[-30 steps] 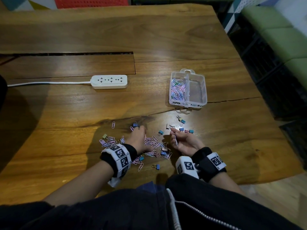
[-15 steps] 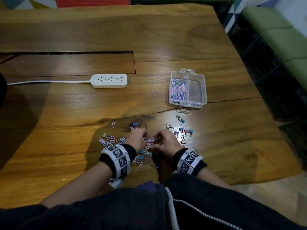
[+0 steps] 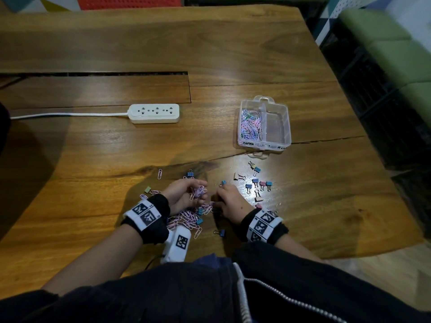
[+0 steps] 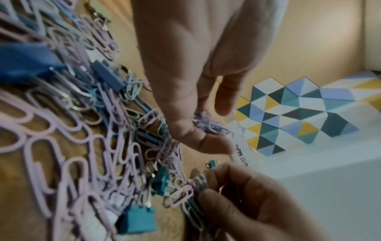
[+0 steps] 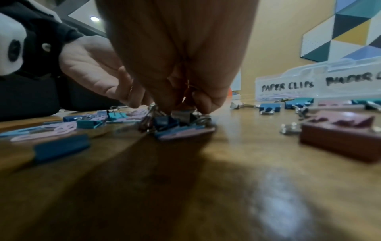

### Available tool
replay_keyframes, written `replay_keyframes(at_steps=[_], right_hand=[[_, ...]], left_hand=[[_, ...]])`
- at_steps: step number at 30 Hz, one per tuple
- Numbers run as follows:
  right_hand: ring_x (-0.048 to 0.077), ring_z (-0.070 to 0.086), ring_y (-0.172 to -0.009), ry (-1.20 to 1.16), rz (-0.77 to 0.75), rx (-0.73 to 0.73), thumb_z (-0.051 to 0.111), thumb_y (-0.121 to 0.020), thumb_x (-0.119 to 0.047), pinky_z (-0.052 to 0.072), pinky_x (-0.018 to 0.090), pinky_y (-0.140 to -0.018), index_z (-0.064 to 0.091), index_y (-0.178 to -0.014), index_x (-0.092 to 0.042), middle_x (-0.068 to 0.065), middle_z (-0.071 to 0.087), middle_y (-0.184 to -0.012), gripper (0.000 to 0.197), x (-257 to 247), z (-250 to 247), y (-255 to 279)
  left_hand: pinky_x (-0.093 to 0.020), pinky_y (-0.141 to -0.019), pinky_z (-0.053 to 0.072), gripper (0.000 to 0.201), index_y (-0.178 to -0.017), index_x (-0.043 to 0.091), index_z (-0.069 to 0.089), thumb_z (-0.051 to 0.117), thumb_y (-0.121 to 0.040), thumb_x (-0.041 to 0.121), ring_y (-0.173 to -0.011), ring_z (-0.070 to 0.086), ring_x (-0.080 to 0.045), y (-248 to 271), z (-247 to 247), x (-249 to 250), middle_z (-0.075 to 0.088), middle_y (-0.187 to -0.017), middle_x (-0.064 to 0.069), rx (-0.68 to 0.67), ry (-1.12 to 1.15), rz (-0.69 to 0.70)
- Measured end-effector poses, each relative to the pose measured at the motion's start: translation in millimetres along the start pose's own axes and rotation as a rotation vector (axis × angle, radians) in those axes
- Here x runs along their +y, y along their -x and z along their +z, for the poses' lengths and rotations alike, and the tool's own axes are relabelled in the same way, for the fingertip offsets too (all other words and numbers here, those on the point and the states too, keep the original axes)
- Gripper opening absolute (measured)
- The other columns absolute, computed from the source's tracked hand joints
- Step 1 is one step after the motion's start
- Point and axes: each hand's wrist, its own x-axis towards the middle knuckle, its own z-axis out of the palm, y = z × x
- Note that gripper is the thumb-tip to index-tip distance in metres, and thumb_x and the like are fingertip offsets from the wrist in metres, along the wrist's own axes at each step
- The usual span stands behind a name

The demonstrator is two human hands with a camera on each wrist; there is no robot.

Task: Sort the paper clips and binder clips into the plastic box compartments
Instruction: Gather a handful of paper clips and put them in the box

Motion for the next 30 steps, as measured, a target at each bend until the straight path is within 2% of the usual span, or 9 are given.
replay_keyframes(at_steps=[2,5,9,13,17,20,22,27,30], right_hand=[[0.022,0.049,-0.103,-0.109,0.039,0.01,0.054,-0.087,-0.012,0.041,0.03,-0.092,0.051,-0.084,-0.014,0.01,0.054,-0.109,0.005,2,-3,2],[0.013,0.052,-0.082,-0.405,0.137,0.051,0.055,-0.087,-0.008,0.043,0.02,-0.072,0.043,-0.068,-0.024,-0.003,0.054,-0.085,0.027,7,-13,9],[0.007,0.052,-0.069,-0.751,0.192,0.082,0.056,-0.085,0.0,0.044,0.014,-0.059,0.052,-0.074,-0.02,-0.004,0.052,-0.077,0.022,14,-27,17],[0.011,0.057,-0.079,-1.047,0.226,0.01,0.045,-0.088,0.005,0.046,0.018,-0.064,0.06,-0.102,-0.009,0.0,0.06,-0.09,0.025,20,-37,23],[0.013,0.044,-0.064,-1.349,0.321,-0.003,0.03,-0.091,0.006,0.033,0.021,-0.058,0.055,-0.088,-0.005,0.005,0.052,-0.078,0.027,19,-41,24],[0.014,0.042,-0.06,-1.409,0.341,0.048,0.03,-0.091,-0.003,0.033,0.022,-0.055,0.049,-0.073,-0.007,0.005,0.045,-0.071,0.027,14,-38,22],[0.013,0.042,-0.06,-1.277,0.332,0.05,0.037,-0.091,-0.008,0.035,0.022,-0.057,0.047,-0.069,-0.011,0.003,0.047,-0.071,0.025,10,-34,19],[0.014,0.048,-0.082,-0.342,0.14,-0.014,0.071,-0.075,-0.026,0.046,0.026,-0.075,0.052,-0.082,-0.017,-0.001,0.049,-0.088,0.022,4,-10,16],[0.018,0.044,-0.102,-0.026,0.039,0.038,0.071,-0.073,-0.032,0.043,0.032,-0.092,0.055,-0.101,-0.015,0.003,0.049,-0.107,0.036,2,-3,16]], left_hand=[[-0.022,-0.053,0.042,0.012,-0.083,0.009,0.05,0.043,-0.093,0.012,-0.063,0.046,-0.014,-3,3,-3,0.046,-0.082,-0.005,0.045,-0.158,0.04],[-0.018,-0.05,0.037,0.02,-0.075,0.018,0.045,0.061,-0.085,0.025,-0.058,0.046,-0.009,-7,7,-11,0.05,-0.074,0.002,0.142,-0.779,0.196],[-0.024,-0.079,0.043,0.04,-0.1,0.016,0.052,0.072,-0.073,0.037,-0.096,0.052,-0.016,-10,12,-22,0.053,-0.107,-0.001,0.166,-1.478,0.33],[-0.03,-0.088,0.042,0.033,-0.107,0.01,0.055,0.064,-0.082,0.031,-0.105,0.051,-0.021,-13,16,-25,0.052,-0.114,-0.006,0.142,-1.642,0.37],[-0.03,-0.088,0.042,0.026,-0.103,0.008,0.055,0.053,-0.09,0.03,-0.102,0.052,-0.021,-13,15,-29,0.053,-0.111,-0.007,0.052,-1.716,0.329],[-0.026,-0.079,0.042,0.018,-0.089,0.013,0.052,0.047,-0.093,0.03,-0.088,0.049,-0.017,-12,9,-29,0.05,-0.096,-0.004,0.025,-1.606,0.384],[-0.021,-0.067,0.039,0.022,-0.072,0.018,0.043,0.045,-0.094,0.022,-0.076,0.046,-0.015,-12,4,-26,0.048,-0.085,-0.001,0.039,-1.327,0.379],[-0.016,-0.037,0.033,0.025,-0.069,0.013,0.04,0.033,-0.089,0.001,-0.043,0.043,-0.008,-7,-6,-14,0.049,-0.067,-0.004,-0.056,-0.361,0.225],[-0.015,-0.037,0.035,0.012,-0.069,0.014,0.042,0.045,-0.08,0.011,-0.042,0.047,-0.008,-3,-8,-8,0.055,-0.064,-0.004,-0.073,-0.133,0.204]])
